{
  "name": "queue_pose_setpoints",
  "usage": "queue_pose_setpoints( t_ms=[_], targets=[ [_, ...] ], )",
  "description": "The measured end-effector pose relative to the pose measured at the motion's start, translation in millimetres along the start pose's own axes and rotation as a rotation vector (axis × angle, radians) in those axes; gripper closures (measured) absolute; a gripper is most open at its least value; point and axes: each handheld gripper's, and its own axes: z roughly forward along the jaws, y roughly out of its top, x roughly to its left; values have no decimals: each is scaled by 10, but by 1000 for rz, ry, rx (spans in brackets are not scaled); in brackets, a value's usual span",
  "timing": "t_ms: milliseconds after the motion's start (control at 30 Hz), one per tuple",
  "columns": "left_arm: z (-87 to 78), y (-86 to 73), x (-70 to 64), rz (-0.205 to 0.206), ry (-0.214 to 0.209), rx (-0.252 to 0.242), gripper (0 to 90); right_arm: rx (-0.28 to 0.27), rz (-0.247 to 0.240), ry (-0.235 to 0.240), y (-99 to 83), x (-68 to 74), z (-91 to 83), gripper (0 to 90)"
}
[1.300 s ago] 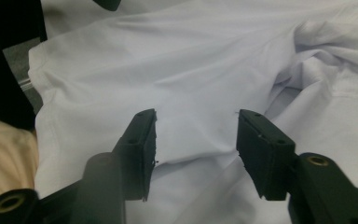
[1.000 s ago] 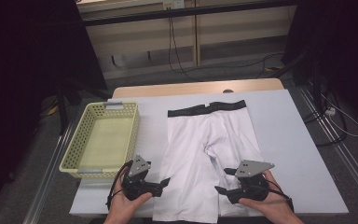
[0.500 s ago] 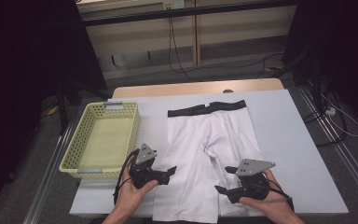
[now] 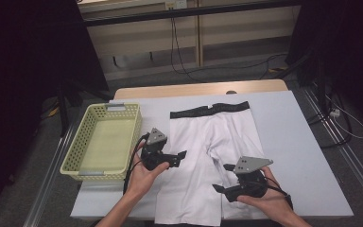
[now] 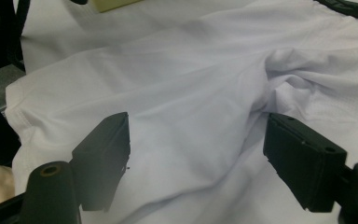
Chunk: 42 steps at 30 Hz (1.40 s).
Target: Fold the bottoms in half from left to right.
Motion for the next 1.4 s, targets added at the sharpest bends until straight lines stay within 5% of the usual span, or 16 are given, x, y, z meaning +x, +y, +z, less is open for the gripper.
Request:
queue_pose_setpoints(
  t_ms=[267, 433, 500, 833, 900, 1000, 1333, 1400],
  targets=[
    [223, 131, 200, -55, 33, 11, 103, -8, -25, 12, 49, 52, 98, 204],
    [327, 214, 318, -56, 67, 31, 107, 10, -40, 31, 41, 53, 161, 195],
    [366, 260, 363, -27, 103, 44, 118, 13, -42, 31, 37, 49, 174, 195],
    [661, 447, 622, -143, 97, 50, 117, 29, -53, 39, 37, 39, 218, 209],
    [725, 470, 645, -141, 120, 48, 117, 38, -61, 46, 24, 44, 232, 216],
    [793, 516, 684, -129, 89, 58, 124, 51, -69, 57, 12, 52, 250, 224],
    [983, 603, 877, -108, 195, 107, 129, 71, -68, 65, -11, 66, 276, 229],
    [1014, 593, 943, -132, 194, 129, 119, 74, -70, 64, -13, 67, 278, 230]
  ],
)
